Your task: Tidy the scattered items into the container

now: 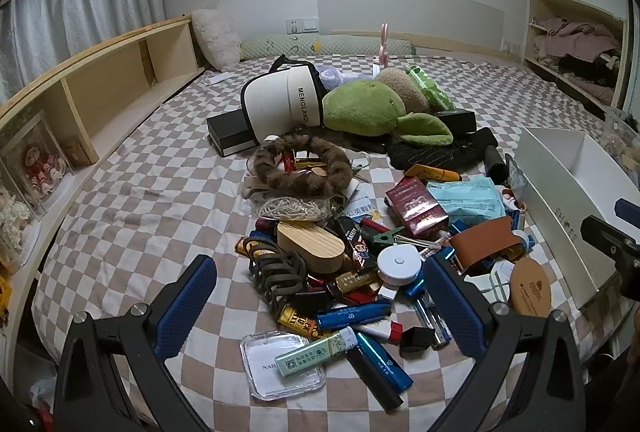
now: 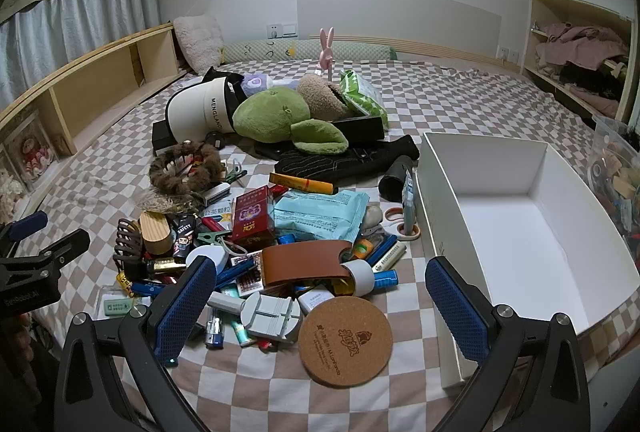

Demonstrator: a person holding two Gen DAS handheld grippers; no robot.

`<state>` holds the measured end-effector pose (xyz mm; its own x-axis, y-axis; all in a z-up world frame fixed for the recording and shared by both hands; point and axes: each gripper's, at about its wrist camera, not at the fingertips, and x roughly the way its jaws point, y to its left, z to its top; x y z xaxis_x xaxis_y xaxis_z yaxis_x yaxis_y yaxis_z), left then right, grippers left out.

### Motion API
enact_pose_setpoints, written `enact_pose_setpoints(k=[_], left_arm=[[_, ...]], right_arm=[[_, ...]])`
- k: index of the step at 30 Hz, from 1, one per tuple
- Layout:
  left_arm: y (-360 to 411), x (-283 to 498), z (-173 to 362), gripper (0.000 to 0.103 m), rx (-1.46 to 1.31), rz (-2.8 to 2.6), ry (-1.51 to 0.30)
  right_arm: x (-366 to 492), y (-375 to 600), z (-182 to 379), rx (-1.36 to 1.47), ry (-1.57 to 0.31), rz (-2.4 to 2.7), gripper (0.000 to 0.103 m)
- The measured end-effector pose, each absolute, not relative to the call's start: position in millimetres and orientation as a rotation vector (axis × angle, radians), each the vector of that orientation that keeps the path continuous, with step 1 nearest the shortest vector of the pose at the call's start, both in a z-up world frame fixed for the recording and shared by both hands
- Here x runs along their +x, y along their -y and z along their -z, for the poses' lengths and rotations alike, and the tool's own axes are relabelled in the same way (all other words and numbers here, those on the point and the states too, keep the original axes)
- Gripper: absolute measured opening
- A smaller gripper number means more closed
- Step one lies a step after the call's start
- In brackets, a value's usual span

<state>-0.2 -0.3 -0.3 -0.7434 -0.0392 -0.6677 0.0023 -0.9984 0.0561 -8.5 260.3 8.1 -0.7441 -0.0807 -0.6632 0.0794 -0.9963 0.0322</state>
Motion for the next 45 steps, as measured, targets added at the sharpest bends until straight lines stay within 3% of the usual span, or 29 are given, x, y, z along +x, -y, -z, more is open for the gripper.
enact_pose_setpoints(k=[45], left_arm=[[-1.6, -3.4, 6.2, 0.103, 1.112, 2.89, 0.068]], right_arm=[[-2.5, -264.7, -11.6, 1.065, 0.013, 2.861, 0.103]])
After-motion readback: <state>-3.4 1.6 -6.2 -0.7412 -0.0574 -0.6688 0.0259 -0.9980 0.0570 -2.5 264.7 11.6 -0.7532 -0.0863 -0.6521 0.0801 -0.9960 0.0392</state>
